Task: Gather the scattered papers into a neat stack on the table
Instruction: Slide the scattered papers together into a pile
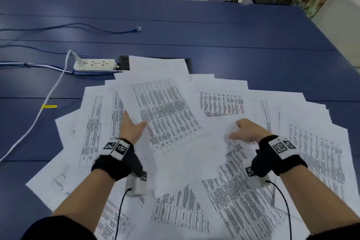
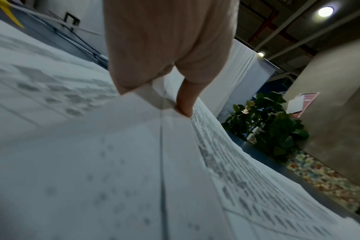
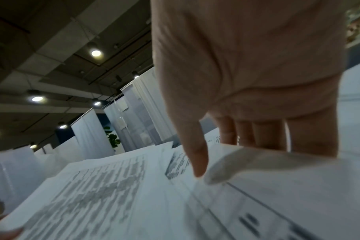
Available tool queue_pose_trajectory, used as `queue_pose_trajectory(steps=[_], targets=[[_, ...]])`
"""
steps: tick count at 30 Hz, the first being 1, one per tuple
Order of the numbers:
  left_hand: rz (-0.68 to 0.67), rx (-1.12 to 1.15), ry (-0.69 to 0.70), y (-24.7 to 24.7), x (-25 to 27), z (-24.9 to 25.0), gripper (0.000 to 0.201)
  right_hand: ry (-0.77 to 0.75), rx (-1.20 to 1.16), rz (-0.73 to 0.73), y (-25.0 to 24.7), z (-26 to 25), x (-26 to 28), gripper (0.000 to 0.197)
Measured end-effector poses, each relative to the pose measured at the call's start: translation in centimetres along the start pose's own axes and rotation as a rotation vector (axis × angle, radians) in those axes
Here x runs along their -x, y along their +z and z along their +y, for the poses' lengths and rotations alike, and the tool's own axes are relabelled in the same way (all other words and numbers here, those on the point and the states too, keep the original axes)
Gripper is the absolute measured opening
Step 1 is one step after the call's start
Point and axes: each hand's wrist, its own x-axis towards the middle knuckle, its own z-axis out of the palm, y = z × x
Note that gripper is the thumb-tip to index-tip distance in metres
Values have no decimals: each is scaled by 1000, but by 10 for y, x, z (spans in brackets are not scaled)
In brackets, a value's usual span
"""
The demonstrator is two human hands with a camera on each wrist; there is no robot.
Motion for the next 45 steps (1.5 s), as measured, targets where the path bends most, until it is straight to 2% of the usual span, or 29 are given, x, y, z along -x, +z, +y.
queue_pose_trajectory(steps=[3,7,10,11,12,14,15,16,18,21,23,26,28,29,32,33,35,37,41,45], targets=[[-36,-29,-33,-12,-1,-8,59,-37,-75,26,10,5,3,19],[-157,-12,-50,-25,2,-11,58,-27,-331,254,8,-10,-3,9],[-215,-47,-91,-30,9,-17,63,-38,-457,353,4,-27,-12,2],[-231,-62,-118,-29,9,-21,67,-45,-495,356,4,-35,-9,5],[-235,-78,-119,-28,12,-23,69,-47,-519,335,4,-41,-7,18],[-227,-89,-127,-26,18,-22,60,-13,-515,291,6,-46,3,43],[-224,-85,-133,-24,19,-23,55,3,-485,281,6,-45,10,49],[-225,-81,-133,-23,20,-23,52,15,-465,260,8,-39,15,51],[-257,-86,-134,-18,23,-24,52,41,-446,229,19,-26,26,42],[-361,-84,-123,0,33,-25,52,54,-658,232,39,-21,29,9],[-434,-156,-92,15,44,-21,53,105,-796,215,44,-28,22,22],[-474,-217,-35,22,42,-21,57,171,-797,200,39,-29,18,52],[-397,-292,29,13,35,-23,49,139,-807,140,38,-18,16,81],[-319,-393,47,7,27,-26,49,109,-788,124,38,-13,17,86],[-59,-676,-6,-26,8,-34,67,32,-607,99,45,-17,21,41],[3,-711,-55,-40,-2,-39,77,3,-578,118,48,-22,20,34],[95,-716,-147,-64,-23,-50,100,-31,-614,183,52,-35,20,32],[170,-706,-174,-81,-35,-55,111,-27,-656,241,55,-43,14,34],[314,-614,-216,-92,-47,-54,111,-26,-667,307,57,-65,0,34],[271,-658,-222,-100,-63,-54,109,-23,-668,299,59,-85,-13,35]])
